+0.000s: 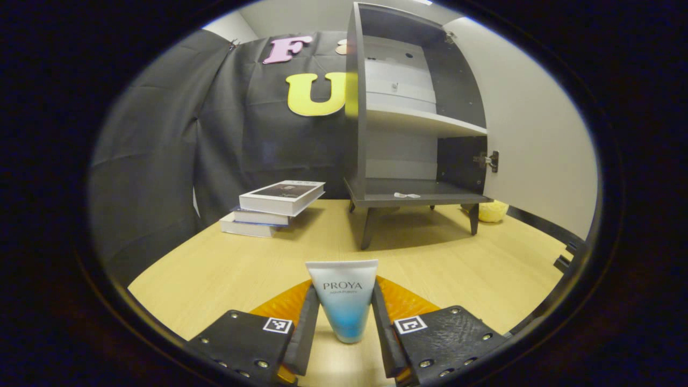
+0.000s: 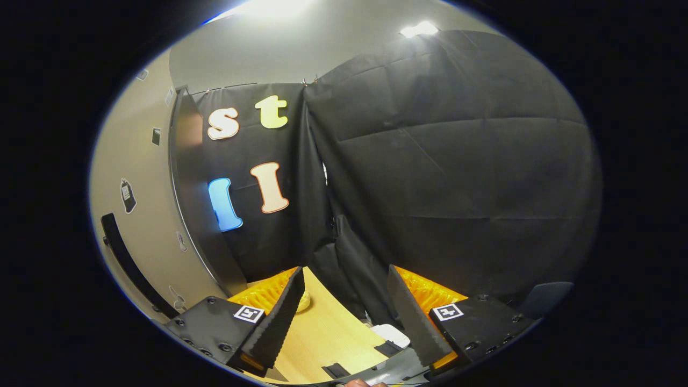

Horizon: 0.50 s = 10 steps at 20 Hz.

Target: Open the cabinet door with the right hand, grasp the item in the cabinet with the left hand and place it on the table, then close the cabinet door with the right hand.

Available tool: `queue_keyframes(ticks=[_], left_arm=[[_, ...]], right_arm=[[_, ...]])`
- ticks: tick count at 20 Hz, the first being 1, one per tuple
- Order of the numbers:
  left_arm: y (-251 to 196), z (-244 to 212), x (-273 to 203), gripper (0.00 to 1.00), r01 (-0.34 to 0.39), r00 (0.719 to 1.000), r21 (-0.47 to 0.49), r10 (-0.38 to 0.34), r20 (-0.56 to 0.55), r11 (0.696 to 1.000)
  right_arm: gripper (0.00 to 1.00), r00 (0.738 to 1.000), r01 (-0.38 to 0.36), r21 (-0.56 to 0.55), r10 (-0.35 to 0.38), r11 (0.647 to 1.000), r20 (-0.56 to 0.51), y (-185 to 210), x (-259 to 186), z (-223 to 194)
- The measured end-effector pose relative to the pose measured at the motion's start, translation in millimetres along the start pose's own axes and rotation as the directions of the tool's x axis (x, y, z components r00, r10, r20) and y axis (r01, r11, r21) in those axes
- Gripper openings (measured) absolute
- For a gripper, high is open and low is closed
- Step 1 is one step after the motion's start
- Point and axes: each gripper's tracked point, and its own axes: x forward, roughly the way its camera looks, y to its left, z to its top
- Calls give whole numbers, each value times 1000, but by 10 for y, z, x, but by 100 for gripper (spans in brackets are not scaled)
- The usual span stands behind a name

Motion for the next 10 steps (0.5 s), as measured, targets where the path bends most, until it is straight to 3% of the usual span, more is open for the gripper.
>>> queue_keyframes(ticks=[7, 9, 10], left_arm=[[-46, -29, -158, 53, 14, 1000, 5, -14, 1, 1000], [-15, 8, -160, 58, 12, 1000, 12, -12, 3, 1000], [4, 50, -171, 69, 6, 1000, 19, -7, 15, 1000]], right_arm=[[92, 1000, -25, -7, 25, 1000, 16, 171, -56, 36], [98, 1000, -24, -9, 24, 1000, 12, 184, -36, 11], [98, 1000, -23, -9, 23, 1000, 8, 179, -35, 2]])
